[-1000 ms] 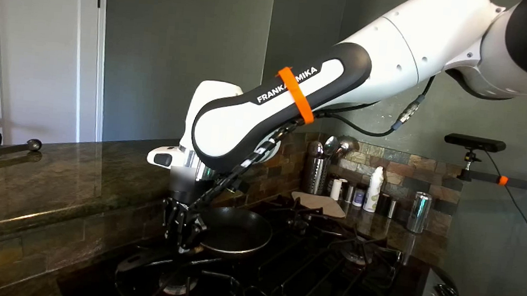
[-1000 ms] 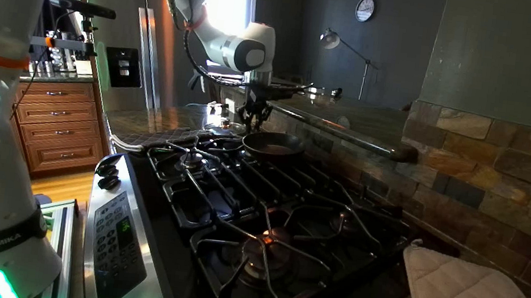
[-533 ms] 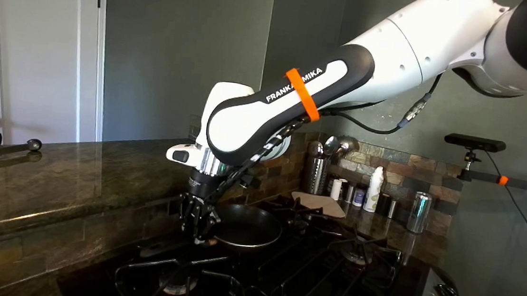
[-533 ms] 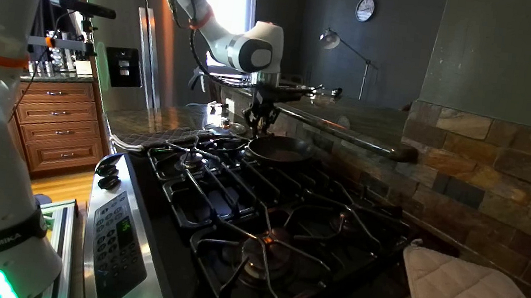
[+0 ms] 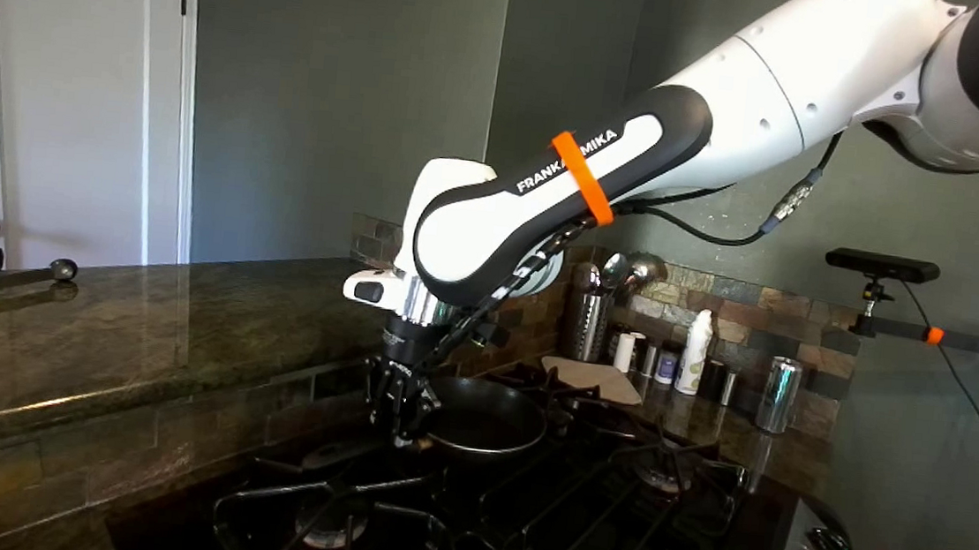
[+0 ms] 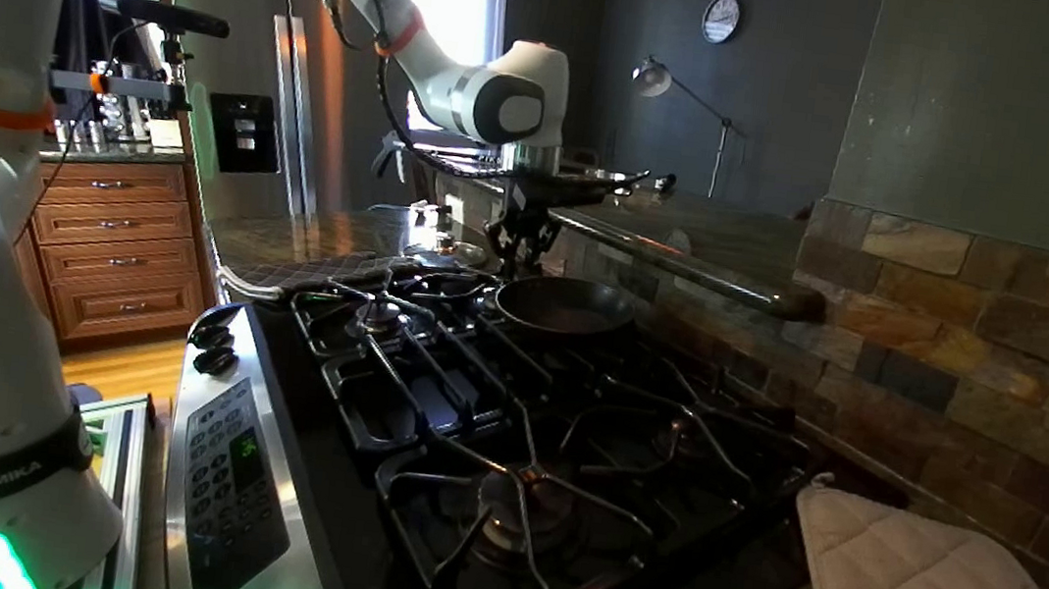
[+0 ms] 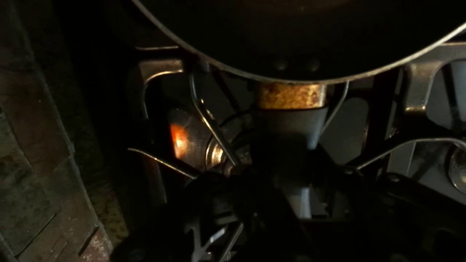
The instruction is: Move the pan to the right.
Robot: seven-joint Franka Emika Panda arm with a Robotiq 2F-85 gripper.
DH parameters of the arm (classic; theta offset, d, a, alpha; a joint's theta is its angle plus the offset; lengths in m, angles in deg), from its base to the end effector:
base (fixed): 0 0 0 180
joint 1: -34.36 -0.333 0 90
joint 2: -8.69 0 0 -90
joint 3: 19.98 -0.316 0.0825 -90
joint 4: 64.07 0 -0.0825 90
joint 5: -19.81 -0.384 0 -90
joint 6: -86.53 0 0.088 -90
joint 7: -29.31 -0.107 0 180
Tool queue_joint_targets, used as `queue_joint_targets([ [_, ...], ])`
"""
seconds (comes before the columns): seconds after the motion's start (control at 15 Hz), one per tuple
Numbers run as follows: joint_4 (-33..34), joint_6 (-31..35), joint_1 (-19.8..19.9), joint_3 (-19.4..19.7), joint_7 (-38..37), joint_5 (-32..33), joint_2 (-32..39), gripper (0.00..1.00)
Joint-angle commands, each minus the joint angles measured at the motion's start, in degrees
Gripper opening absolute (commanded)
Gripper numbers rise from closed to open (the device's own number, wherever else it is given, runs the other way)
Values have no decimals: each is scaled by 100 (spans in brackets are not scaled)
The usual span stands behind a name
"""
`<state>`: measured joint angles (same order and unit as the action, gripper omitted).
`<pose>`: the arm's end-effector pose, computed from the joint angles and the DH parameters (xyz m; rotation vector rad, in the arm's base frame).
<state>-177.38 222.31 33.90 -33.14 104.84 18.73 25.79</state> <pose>0.5993 0.1394 0.3309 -2.2496 -2.1595 -0.1998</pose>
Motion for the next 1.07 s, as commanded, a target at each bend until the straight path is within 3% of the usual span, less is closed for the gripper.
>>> queue_joint_targets([
  [0.0, 5, -12, -81, 87, 20, -33, -7, 34],
  [0.07, 2, -12, -82, 87, 21, -33, -10, 34],
  [0.13, -1, -12, -82, 87, 23, -33, -12, 9],
  [0.73, -171, -79, 127, 427, 55, 10, -171, 9],
  [1.0, -199, -34, 248, 473, 436, -23, -201, 9],
])
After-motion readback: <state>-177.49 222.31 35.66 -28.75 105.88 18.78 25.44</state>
